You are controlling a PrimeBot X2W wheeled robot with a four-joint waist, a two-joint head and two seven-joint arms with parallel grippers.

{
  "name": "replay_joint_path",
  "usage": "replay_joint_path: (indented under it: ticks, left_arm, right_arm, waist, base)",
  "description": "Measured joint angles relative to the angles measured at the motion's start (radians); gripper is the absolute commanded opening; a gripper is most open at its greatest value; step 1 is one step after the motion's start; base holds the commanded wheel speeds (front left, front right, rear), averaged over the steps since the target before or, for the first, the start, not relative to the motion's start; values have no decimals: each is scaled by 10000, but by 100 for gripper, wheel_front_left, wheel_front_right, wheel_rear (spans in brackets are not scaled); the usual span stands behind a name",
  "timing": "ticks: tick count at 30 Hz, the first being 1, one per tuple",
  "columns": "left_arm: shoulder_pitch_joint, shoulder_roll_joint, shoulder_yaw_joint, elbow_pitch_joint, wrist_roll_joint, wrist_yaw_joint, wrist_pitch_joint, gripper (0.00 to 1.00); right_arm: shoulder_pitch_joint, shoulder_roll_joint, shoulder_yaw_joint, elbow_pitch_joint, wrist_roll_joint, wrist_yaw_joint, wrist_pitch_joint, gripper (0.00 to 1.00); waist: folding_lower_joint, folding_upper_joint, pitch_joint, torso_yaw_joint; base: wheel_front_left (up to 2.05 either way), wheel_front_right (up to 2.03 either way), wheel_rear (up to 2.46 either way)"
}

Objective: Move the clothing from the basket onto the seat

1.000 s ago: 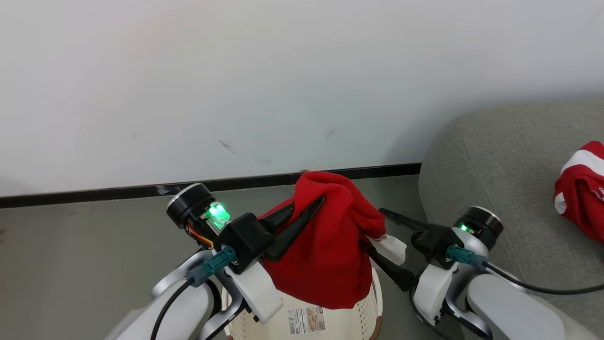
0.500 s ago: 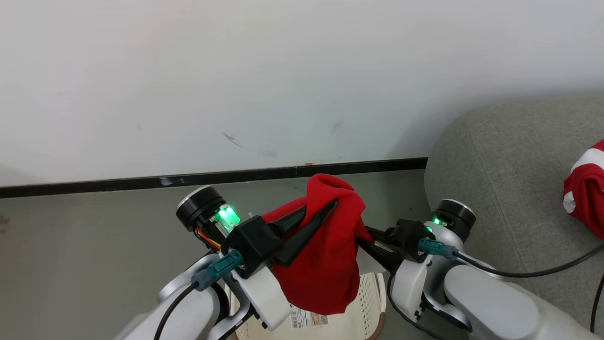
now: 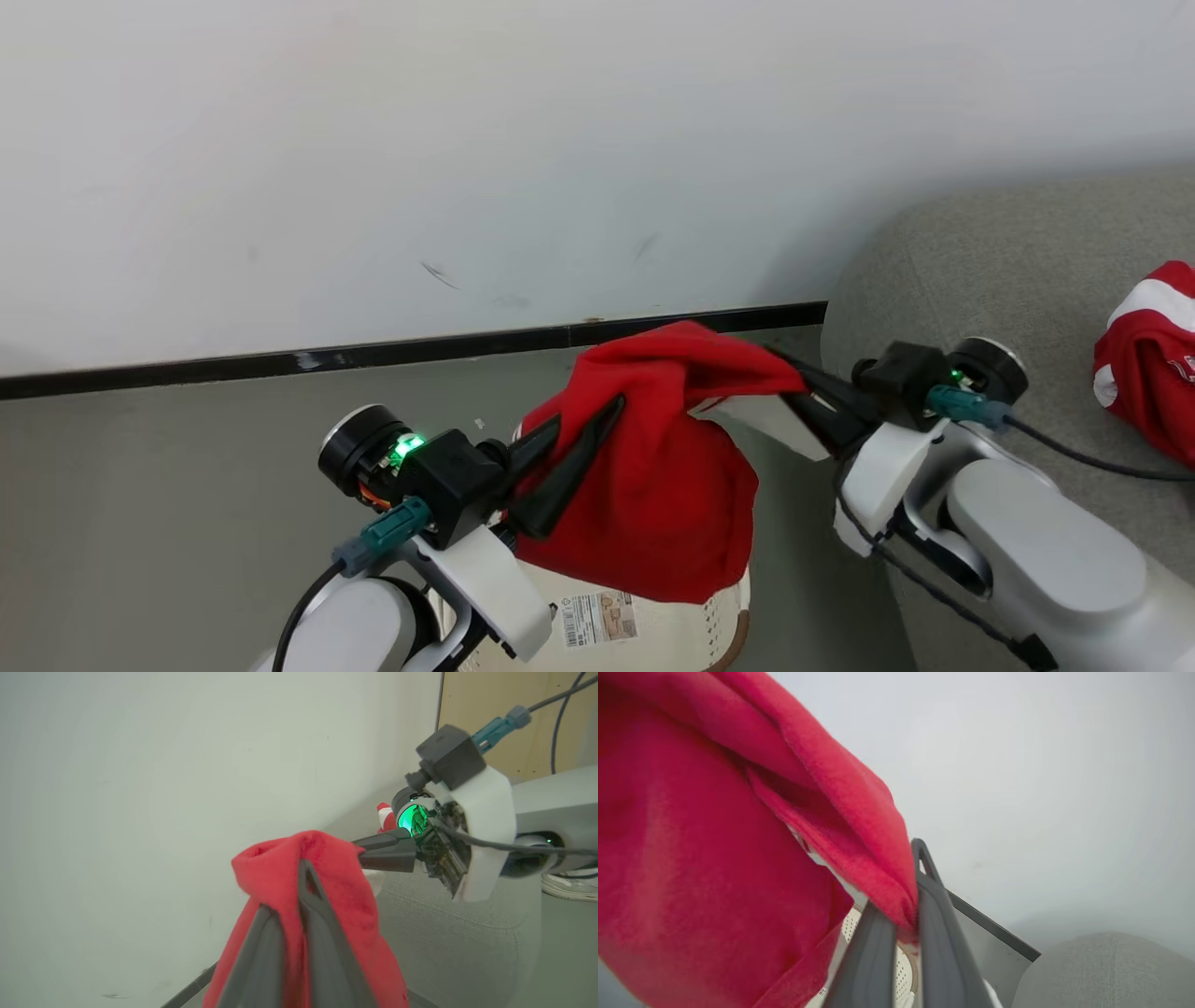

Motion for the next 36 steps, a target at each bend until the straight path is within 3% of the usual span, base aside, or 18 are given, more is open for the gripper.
replay_joint_path:
  ticks: [13,25,36]
  left_arm:
    - [569,-224,23,537,-102,90,-673,100]
    - [866,-512,-297,872,-199,88,-1114,100]
    - [1033,-617,-589,1200,-201,75,-1290,100]
  right_arm:
    - [96,-878,-2562,-867,-140,2,2,0]
    - [1441,-1415,-5561,-1659,-591,2,2,0]
    - [2693,-1417,-6903,-2579,-1087,2,2,0]
  waist:
    - [0,0,-97,-544]
    - [0,0,-340,-1234]
    - [0,0,-490,-1907]
  base:
    - [0,0,0]
    - [0,0,0]
    - [0,0,0]
